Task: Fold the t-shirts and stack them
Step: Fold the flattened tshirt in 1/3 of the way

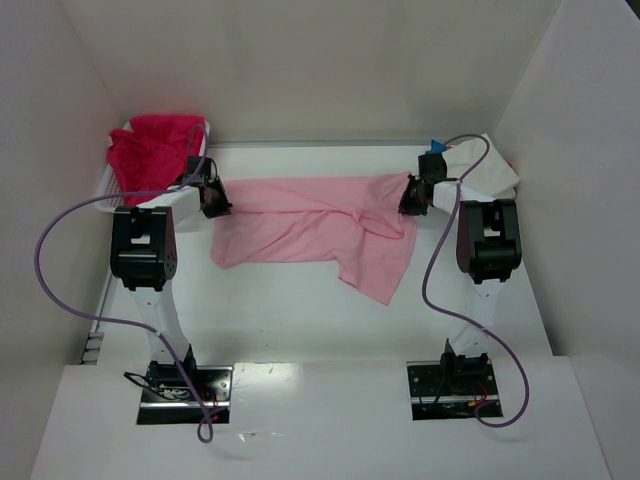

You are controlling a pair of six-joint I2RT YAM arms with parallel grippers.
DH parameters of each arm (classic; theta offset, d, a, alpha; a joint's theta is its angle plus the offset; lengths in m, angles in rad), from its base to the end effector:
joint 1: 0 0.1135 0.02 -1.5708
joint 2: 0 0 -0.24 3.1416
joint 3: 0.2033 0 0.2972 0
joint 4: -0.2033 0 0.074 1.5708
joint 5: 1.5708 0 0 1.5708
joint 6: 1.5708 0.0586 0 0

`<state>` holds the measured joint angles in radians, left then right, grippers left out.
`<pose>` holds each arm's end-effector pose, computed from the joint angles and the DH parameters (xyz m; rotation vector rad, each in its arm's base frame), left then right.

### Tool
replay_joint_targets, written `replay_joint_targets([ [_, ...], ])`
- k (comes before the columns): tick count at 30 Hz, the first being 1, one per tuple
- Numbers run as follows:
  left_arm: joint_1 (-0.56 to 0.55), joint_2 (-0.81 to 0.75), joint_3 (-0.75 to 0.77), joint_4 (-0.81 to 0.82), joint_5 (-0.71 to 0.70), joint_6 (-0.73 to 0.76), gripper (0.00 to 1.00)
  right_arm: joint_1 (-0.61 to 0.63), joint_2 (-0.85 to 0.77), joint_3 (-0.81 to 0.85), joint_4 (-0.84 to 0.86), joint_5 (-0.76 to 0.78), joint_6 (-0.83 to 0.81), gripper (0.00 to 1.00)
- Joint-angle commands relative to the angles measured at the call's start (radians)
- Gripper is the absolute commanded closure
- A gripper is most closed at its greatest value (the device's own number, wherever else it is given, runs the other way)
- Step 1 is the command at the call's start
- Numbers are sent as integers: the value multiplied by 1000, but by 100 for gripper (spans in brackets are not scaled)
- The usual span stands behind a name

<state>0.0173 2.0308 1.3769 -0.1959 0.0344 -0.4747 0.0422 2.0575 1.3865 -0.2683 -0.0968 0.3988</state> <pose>0.4816 0.0063 0.0995 -0.5777 2.3659 -0.2489 0.4750 0.0257 0.0848 0.4093 2.4966 0.3003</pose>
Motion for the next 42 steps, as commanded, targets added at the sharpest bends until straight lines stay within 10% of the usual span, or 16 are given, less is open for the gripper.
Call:
replay_joint_targets([
  [1, 9, -75, 25, -3, -74, 10, 100, -30, -56, 22, 6, 60, -14, 100],
  [17, 38, -62, 24, -22, -50, 1, 98, -48, -46, 49, -3, 48, -34, 95],
  [26, 38, -116, 3, -33, 21, 19, 51, -48, -95, 80, -20, -35, -43, 35],
  [42, -61, -397, -162, -151, 128, 56, 26, -44, -464, -236, -76, -89, 80, 27],
])
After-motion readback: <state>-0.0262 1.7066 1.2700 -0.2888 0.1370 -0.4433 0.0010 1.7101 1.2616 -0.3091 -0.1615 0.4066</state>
